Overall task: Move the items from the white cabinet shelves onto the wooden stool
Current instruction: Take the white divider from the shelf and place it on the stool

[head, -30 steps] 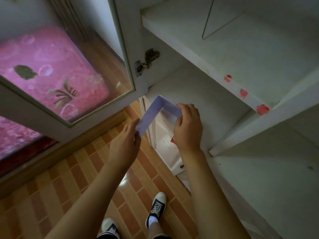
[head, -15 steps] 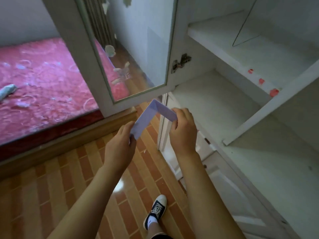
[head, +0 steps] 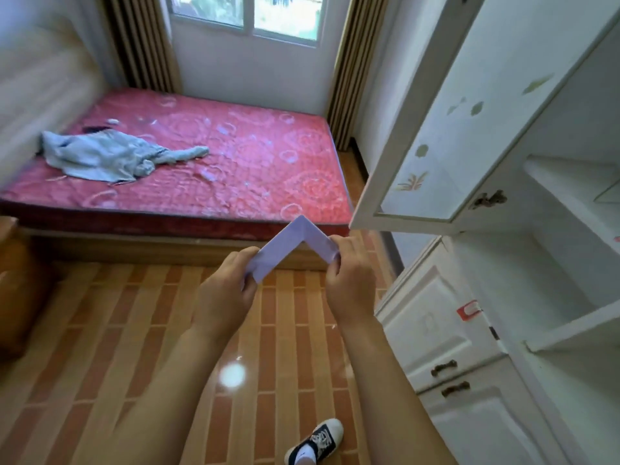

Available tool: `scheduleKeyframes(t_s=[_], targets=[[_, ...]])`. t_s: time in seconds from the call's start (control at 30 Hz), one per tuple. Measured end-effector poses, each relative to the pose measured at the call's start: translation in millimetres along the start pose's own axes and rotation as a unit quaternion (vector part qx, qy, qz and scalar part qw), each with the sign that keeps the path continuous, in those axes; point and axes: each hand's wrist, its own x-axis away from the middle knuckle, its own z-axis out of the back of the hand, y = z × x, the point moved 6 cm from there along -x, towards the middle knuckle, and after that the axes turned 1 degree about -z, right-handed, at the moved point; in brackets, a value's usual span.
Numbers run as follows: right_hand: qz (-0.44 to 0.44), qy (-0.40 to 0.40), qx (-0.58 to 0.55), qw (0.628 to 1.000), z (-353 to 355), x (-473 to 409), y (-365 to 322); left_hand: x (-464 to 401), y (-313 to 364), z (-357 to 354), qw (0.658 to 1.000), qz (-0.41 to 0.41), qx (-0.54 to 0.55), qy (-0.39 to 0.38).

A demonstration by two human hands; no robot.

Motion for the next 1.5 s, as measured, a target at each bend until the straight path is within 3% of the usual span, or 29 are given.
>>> scheduleKeyframes(t_s=[0.1, 0.3, 0.57, 0.83, 1.1, 1.5], targets=[[0.051, -0.036, -0.033, 0.998, -24.5, 5.8, -60.5, 16.8, -32.6, 57.2, 0.998, 0.059, -0.003, 0.028], [0.135, -0.085, -0.073, 0.985, -72.1, 9.3, -168.6, 44.9, -78.7, 157.7, 0.986, 0.097, -0.05, 0.123], [0.221, -0.138, -0.141, 0.955, -135.9, 9.7, -262.2, 74.0, -124.8, 233.9, 0.963, 0.142, -0.108, 0.199], [0.243, -0.197, -0.214, 0.925, -227.7, -3.1, -313.2, 65.2, -182.1, 266.9, 0.931, 0.217, -0.17, 0.239], [0.253, -0.267, -0.247, 0.896, -330.2, -66.5, -330.8, 2.7, -226.9, 269.8, 0.914, 0.279, -0.177, 0.234], [0.268, -0.349, -0.307, 0.844, -422.6, -102.4, -372.0, -41.2, -268.4, 287.6, 0.866, 0.348, -0.246, 0.262]])
